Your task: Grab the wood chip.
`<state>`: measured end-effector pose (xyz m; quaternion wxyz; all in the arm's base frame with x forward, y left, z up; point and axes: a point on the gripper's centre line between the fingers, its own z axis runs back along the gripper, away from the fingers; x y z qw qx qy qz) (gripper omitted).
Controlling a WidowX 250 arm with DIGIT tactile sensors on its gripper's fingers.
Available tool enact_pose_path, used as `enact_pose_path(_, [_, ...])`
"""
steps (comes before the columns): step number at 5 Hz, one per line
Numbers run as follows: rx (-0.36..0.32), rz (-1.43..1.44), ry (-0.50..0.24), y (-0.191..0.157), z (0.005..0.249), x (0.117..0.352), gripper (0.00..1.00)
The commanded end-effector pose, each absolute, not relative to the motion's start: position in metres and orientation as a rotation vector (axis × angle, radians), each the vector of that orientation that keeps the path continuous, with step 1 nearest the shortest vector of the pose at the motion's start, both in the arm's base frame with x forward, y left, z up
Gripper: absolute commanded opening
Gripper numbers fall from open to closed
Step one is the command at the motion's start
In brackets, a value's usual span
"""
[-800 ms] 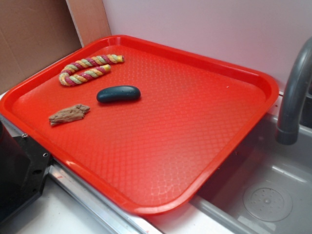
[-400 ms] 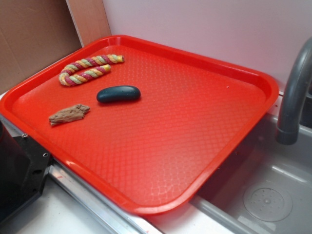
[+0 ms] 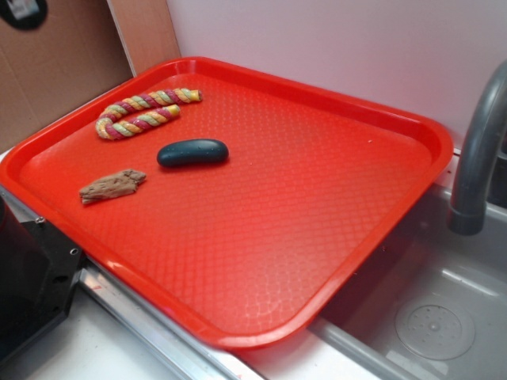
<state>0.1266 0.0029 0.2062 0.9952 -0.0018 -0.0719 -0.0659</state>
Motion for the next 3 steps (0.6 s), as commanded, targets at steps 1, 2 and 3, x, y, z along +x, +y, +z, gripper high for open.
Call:
enact_pose_path(1, [0.020, -0.401, -0.282, 0.031, 0.165, 0.132, 1.00])
enact_pose_path(2, [0.035, -0.447, -0.291, 0.041, 0.146, 0.132, 1.00])
enact_pose_path(3, [0.078, -0.499, -0.268, 0.039, 0.124, 0.135, 1.00])
